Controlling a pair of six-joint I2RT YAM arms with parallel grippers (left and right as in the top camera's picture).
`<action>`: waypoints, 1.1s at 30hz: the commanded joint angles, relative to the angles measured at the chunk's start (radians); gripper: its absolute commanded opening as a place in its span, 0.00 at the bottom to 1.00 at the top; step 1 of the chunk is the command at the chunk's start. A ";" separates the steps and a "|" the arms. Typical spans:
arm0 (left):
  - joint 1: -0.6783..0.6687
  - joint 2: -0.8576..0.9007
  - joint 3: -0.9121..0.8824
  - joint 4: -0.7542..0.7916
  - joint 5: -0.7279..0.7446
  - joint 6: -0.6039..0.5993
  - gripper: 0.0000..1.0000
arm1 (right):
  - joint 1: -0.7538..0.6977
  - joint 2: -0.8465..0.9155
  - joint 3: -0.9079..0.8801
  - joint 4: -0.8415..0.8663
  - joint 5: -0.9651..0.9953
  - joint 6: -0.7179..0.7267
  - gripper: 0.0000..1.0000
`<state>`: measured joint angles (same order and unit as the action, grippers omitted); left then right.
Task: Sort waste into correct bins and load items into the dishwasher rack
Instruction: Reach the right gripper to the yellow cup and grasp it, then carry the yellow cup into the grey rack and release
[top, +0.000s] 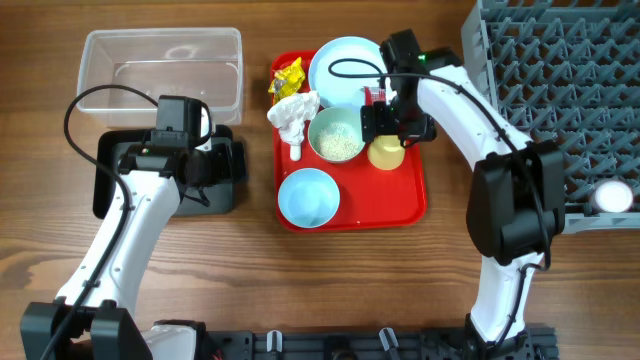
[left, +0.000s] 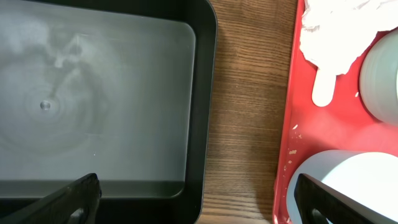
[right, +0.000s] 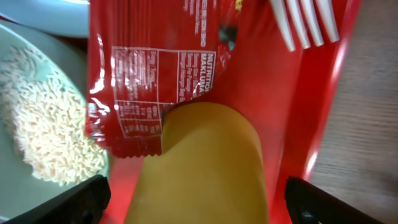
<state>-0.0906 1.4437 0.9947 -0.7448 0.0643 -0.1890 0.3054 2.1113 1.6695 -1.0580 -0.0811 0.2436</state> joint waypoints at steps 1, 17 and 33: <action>-0.003 0.011 0.017 0.000 -0.005 -0.003 1.00 | 0.006 0.010 -0.073 0.040 -0.025 0.044 0.86; -0.003 0.011 0.017 0.000 -0.002 -0.003 1.00 | 0.001 -0.041 -0.093 0.015 -0.025 0.047 0.50; -0.003 0.011 0.017 0.011 -0.002 -0.003 1.00 | -0.231 -0.706 0.030 -0.445 0.242 0.043 0.48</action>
<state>-0.0906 1.4437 0.9947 -0.7437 0.0643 -0.1890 0.1764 1.4910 1.6859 -1.4567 0.0395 0.2684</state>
